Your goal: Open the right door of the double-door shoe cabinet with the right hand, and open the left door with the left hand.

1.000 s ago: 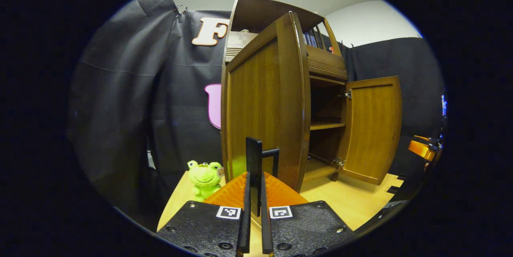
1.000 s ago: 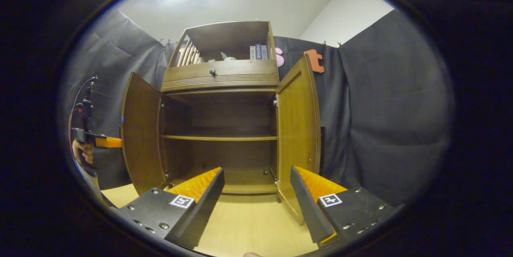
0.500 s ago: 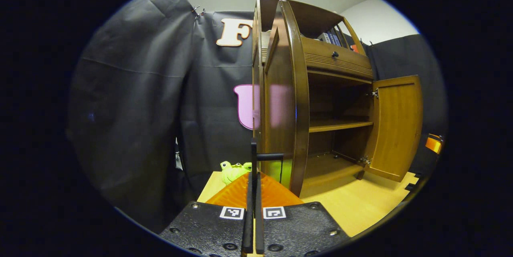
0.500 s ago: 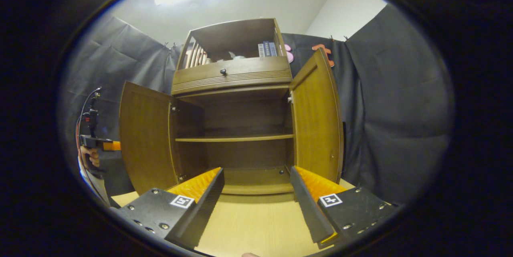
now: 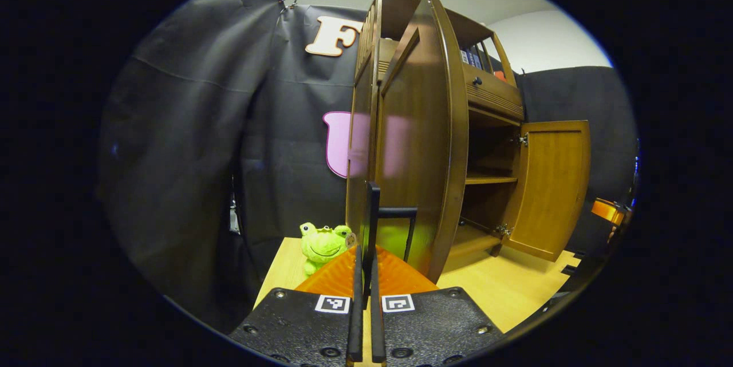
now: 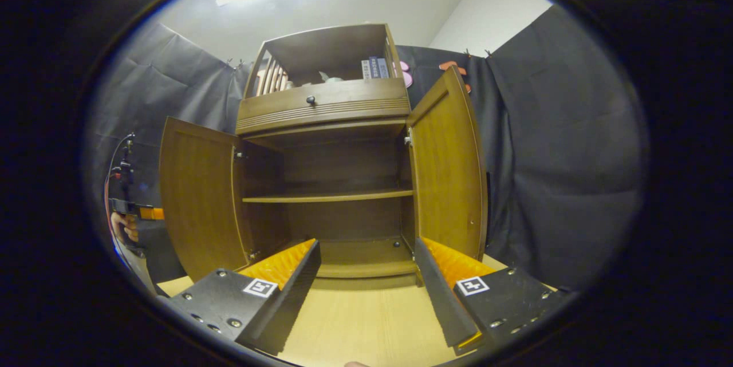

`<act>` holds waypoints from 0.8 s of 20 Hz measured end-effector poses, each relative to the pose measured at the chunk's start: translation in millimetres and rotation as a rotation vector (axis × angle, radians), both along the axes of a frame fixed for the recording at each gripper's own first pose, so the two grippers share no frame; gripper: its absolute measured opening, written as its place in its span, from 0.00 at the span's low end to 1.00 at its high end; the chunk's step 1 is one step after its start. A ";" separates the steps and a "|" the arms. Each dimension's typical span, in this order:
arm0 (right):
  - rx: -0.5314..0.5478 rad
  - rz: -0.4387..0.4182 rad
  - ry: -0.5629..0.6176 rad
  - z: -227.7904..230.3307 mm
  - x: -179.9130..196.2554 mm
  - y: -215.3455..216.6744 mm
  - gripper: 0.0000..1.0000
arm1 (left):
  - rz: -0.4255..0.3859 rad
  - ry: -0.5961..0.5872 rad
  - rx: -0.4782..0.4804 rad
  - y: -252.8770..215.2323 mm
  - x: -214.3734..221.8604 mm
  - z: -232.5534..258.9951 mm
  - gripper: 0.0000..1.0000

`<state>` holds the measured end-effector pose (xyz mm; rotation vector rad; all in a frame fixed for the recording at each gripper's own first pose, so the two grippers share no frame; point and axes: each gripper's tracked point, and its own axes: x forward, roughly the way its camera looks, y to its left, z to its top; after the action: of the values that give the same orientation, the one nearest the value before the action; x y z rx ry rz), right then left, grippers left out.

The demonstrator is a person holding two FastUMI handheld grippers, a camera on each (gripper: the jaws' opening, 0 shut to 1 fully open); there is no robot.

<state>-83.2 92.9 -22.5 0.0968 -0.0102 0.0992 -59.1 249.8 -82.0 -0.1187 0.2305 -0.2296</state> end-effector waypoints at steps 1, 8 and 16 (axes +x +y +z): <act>-0.003 0.000 0.002 -0.8 0.3 -0.1 0.98 | -0.004 -0.002 -0.001 -3.0 -3.2 -0.7 0.08; -0.029 -0.028 -0.006 2.8 -0.1 -19.6 0.98 | 0.063 -0.029 0.061 -8.3 -14.9 5.5 0.11; -0.052 -0.010 0.015 -19.5 2.9 -34.1 0.98 | 0.296 -0.089 0.049 18.6 -27.4 30.5 0.45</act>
<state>-80.3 58.7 -42.0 0.0459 0.0071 0.0888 -86.5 268.4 -51.5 -0.0924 0.1280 0.0656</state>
